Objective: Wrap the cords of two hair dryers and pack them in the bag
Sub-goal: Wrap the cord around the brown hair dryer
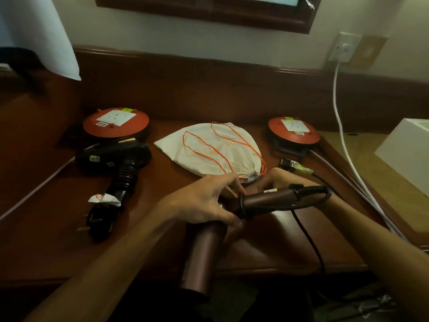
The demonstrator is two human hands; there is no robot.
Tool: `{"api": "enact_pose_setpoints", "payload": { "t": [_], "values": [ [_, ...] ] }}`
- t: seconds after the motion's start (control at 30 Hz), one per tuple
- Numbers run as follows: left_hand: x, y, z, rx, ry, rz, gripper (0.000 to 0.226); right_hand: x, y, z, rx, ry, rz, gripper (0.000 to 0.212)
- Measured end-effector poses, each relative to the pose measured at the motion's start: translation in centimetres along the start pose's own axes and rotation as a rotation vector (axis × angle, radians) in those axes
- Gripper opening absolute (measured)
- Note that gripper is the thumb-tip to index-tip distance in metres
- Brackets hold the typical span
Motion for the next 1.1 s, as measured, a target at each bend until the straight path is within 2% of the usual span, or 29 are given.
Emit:
{"api": "enact_pose_setpoints", "payload": {
  "t": [0.1,0.17,0.3,0.43,0.53,0.63,0.77,0.83,0.93,1.03,1.1],
  "values": [
    [-0.1,-0.4,-0.1,-0.06,-0.044,-0.026,0.06,-1.4,-0.8,-0.9,-0.012,-0.005,-0.017,0.015],
    [0.2,-0.5,0.0,-0.072,-0.086,-0.025,0.06,-2.0,-0.9,-1.1,-0.055,-0.034,-0.009,0.012],
    [1.5,-1.1,0.8,-0.069,-0.275,0.008,0.062,-4.3,-0.4,-2.2,-0.143,-0.015,0.062,0.015],
    [2.0,-1.8,1.2,-0.094,-0.341,0.048,0.078,-6.8,0.2,-3.2,-0.289,0.103,0.08,0.012],
    [2.1,-1.6,1.0,-0.139,-0.332,0.054,0.069,-8.2,0.7,-3.1,-0.299,0.191,0.058,0.016],
    [2.1,-1.4,0.8,-0.151,-0.328,0.055,0.053,-8.7,1.3,-2.7,-0.255,0.245,0.031,0.017],
    [2.4,-1.2,0.7,-0.158,-0.314,0.01,0.059,-7.9,2.3,-3.3,-0.132,0.093,0.005,0.012],
    [2.4,-1.3,0.7,-0.12,-0.326,0.007,0.065,-6.8,2.8,-3.7,-0.016,0.019,0.046,0.018],
    [2.5,-1.3,0.5,-0.109,-0.336,-0.013,0.07,-3.9,3.6,-2.8,0.157,-0.003,0.203,0.037],
    [2.9,-1.0,0.4,-0.145,-0.328,-0.031,0.069,-2.7,4.6,-2.0,0.16,-0.047,0.234,0.061],
    [3.3,-1.1,0.7,-0.161,-0.339,-0.05,0.071,-3.6,5.5,-2.9,0.19,-0.113,0.181,0.058]
  ]
}}
Point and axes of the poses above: each hand's wrist, its own y-axis away from the middle knuckle, its own z-axis out of the palm, x = y × z, the point moved 1 cm from there along -y, towards the middle knuckle, and after that the axes turned 9 degrees about -z, right-handed, at the moved point
